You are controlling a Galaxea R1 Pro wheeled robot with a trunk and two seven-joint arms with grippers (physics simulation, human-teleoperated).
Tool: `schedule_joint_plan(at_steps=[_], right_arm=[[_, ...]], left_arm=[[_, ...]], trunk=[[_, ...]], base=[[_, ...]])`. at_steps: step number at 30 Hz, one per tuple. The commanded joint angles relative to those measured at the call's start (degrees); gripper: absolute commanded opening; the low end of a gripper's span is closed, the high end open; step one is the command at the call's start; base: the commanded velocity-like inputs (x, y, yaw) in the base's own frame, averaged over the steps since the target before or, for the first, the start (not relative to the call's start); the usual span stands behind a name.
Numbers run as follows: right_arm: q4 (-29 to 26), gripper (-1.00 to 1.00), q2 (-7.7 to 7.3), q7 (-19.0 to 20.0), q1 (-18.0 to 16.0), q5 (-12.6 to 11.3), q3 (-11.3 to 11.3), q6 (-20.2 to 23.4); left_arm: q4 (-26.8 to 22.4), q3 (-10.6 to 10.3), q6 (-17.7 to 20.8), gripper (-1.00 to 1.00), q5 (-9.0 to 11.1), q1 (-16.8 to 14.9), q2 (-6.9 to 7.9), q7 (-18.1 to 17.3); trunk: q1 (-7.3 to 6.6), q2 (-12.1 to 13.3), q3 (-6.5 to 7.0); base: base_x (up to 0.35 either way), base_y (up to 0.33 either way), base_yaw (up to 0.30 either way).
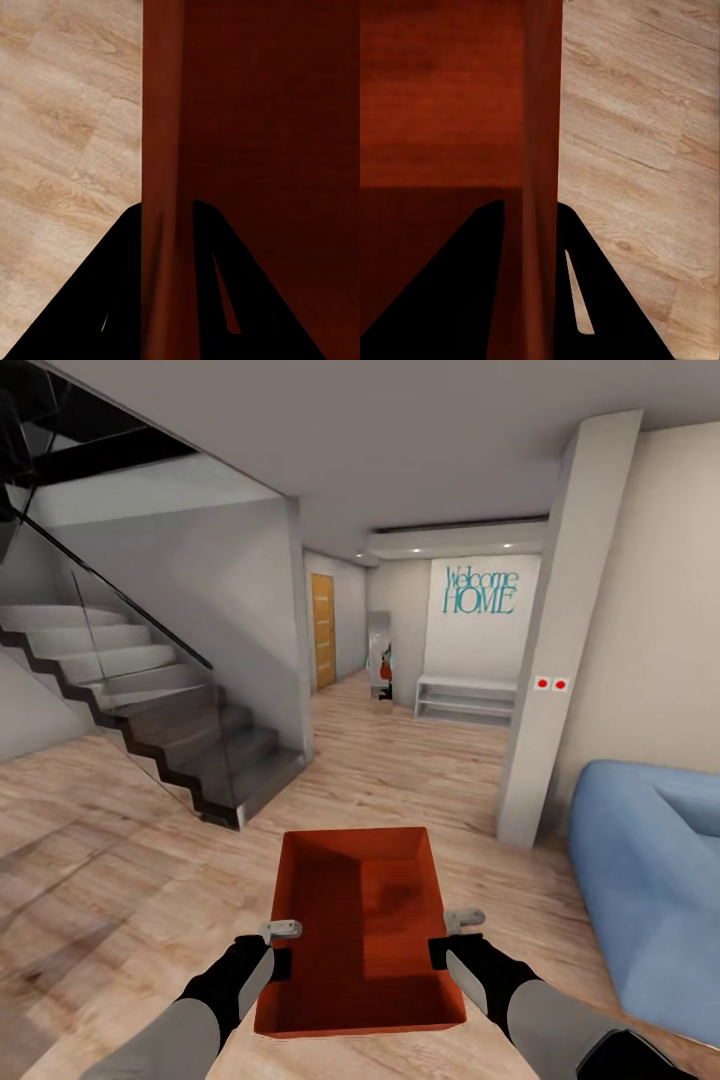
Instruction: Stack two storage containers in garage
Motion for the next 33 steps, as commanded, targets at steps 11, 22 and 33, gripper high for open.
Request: schedule_joint_plan(at_steps=[11, 22, 33], right_arm=[[-0.7, -1.00, -0.04, -0.3, -0.1, -0.5, 1.0, -1.7], [-0.7, -1.00, -0.04, -0.3, -0.1, -0.5, 1.0, -1.7], [-0.7, -1.00, -0.04, -0.3, -0.1, -0.5, 1.0, -1.7]], left_arm=[[0.6, -0.4, 0.5, -1.00, -0.9, 0.0, 1.20, 1.1], [0.6, -0.4, 0.5, -1.00, -0.9, 0.0, 1.20, 1.1], [0.6, -0.4, 0.5, -1.00, -0.9, 0.0, 1.20, 1.1]], trunk=[[0.05, 0.0, -0.03], [0.05, 0.0, -0.03], [0.05, 0.0, -0.03]], base=[[0.323, 0.000, 0.000], [0.323, 0.000, 0.000], [0.323, 0.000, 0.000]])
